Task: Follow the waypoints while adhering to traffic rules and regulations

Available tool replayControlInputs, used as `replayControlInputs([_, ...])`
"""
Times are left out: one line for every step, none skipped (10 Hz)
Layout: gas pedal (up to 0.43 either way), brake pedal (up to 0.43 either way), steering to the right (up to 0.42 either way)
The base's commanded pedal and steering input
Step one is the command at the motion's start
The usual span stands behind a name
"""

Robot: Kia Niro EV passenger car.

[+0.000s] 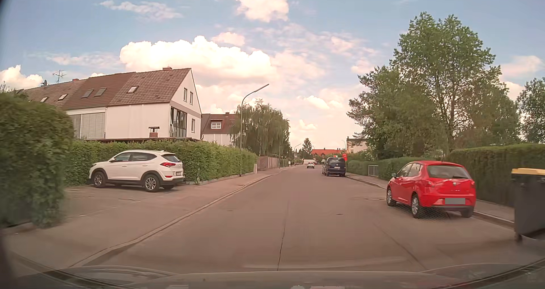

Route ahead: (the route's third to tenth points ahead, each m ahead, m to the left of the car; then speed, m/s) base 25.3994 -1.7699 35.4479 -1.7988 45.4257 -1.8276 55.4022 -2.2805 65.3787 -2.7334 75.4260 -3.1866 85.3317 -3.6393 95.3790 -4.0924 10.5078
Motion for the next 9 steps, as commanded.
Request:
replayControlInputs([0.169,0.018,0.004])
replayControlInputs([0.157,0.018,0.004])
replayControlInputs([0.15,0.018,0.004])
replayControlInputs([0.15,0.018,0.004])
replayControlInputs([0.15,0.018,0.004])
replayControlInputs([0.15,0.018,0.004])
replayControlInputs([0.15,0.018,0.004])
replayControlInputs([0.11,0.018,0.004])
replayControlInputs([0.079,0.018,0.004])
